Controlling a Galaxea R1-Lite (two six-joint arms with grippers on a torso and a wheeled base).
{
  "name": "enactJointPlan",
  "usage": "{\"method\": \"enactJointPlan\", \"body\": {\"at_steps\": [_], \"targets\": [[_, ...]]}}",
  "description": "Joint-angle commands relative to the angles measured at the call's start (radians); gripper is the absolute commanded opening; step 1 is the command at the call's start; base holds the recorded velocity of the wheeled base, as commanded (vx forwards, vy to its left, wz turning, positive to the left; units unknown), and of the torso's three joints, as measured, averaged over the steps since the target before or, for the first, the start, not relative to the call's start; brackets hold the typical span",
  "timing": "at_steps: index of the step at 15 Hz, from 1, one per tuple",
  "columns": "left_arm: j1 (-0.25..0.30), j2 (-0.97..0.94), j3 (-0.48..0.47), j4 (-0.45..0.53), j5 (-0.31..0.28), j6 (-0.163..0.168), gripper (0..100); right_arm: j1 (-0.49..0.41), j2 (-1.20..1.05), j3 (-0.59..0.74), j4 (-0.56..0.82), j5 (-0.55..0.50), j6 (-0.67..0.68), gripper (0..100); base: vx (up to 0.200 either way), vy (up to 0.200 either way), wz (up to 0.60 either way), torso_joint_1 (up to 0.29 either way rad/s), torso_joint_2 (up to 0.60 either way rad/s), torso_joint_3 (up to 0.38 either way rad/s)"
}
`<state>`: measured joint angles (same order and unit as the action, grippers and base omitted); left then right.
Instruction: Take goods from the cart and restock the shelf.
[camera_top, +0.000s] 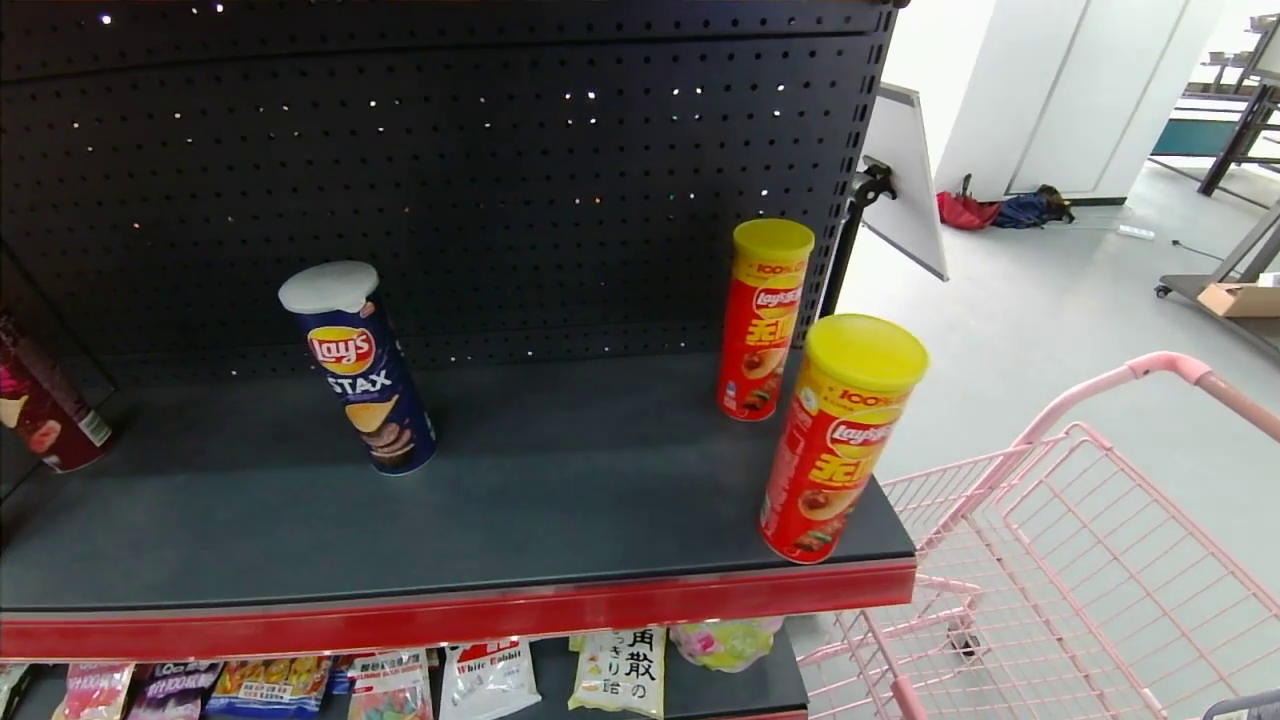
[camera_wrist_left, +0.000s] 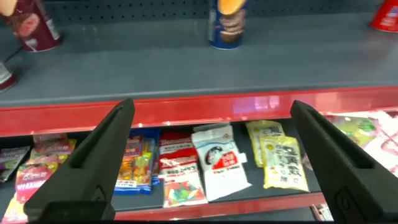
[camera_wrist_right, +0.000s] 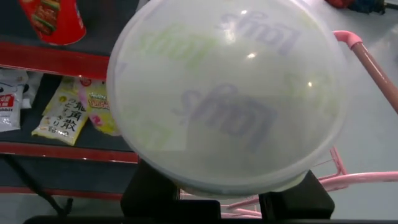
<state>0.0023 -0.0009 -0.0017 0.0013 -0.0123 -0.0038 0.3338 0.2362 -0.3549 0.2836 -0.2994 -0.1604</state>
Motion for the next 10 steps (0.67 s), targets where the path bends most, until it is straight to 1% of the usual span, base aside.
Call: {"method": "enactJointPlan", "body": {"at_steps": [1,10], "targets": [[0.001,0.001,0.0,-0.001,0.0,-0.001,100,0.001,0.003,0.004,0.0,0.0,-0.001,0,0.0,0.2,0.0,0.017,0.01,-0.002],[0.001,0.001,0.0,-0.001,0.0,-0.001,100,0.001,0.003,0.005,0.0,0.0,-0.001,0,0.0,0.2,0.0,0.0,0.0,0.003]]}}
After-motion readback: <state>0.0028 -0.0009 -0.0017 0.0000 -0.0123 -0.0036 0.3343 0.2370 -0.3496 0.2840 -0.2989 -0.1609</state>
